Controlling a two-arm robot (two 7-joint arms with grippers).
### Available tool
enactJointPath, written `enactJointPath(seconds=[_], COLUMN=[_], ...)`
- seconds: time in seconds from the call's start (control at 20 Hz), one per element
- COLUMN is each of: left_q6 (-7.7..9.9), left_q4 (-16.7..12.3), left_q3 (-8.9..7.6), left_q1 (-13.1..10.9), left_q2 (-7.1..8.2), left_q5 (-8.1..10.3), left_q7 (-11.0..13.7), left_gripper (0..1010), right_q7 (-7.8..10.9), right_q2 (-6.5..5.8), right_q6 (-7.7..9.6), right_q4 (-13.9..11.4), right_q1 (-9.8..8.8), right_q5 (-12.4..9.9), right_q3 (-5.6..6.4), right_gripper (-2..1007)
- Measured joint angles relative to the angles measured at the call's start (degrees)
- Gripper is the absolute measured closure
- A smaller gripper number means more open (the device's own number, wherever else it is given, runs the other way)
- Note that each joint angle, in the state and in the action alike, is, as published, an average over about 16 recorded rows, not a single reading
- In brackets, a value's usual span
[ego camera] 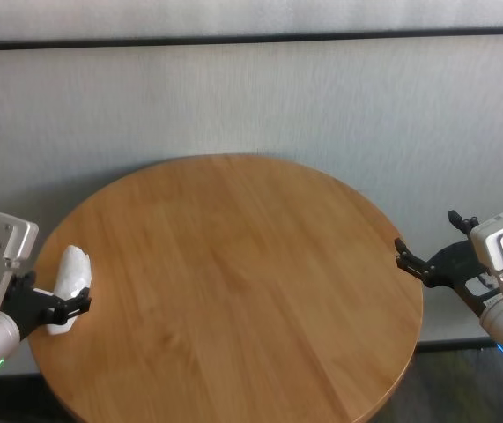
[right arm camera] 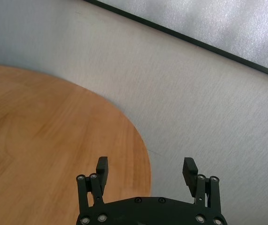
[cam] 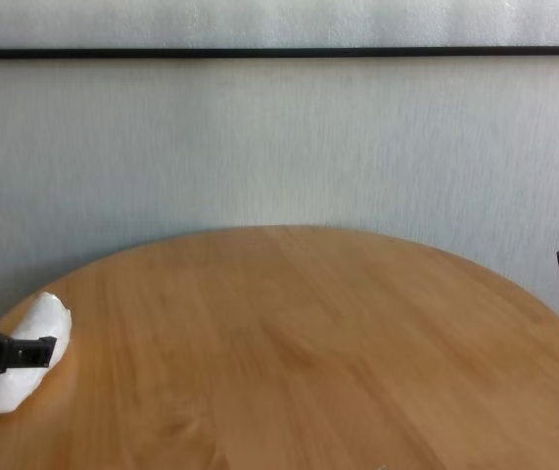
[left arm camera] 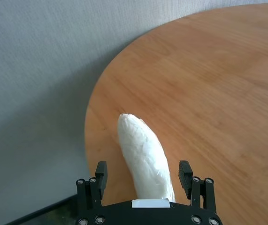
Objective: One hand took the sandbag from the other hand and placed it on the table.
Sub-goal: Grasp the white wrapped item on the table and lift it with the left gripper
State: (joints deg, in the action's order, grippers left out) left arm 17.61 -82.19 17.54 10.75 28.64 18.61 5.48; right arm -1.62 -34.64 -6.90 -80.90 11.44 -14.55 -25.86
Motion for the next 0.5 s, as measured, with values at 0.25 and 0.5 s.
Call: enactJointPath(seconds=[0.25,0.5], left_q6=[-0.61,-0.98], left_q4=[1.02,2.17], left_q3=[-0.28,-0.5], left_q1=[0.17,0.34], left_q2=[-0.6,-1.38], left_q5=[-0.7,-0.99], left_q7=[0.45,1.31], left_gripper=[8,8], right_q7=[0.0,0.0], right_q2=[0.0,0.0], right_q6=[0.0,0.0], right_q4=[0.0,0.0], right_q1=[0.0,0.0], right_q5=[0.0,0.0], right_q3=[0.0,0.0], right_gripper=[4,4])
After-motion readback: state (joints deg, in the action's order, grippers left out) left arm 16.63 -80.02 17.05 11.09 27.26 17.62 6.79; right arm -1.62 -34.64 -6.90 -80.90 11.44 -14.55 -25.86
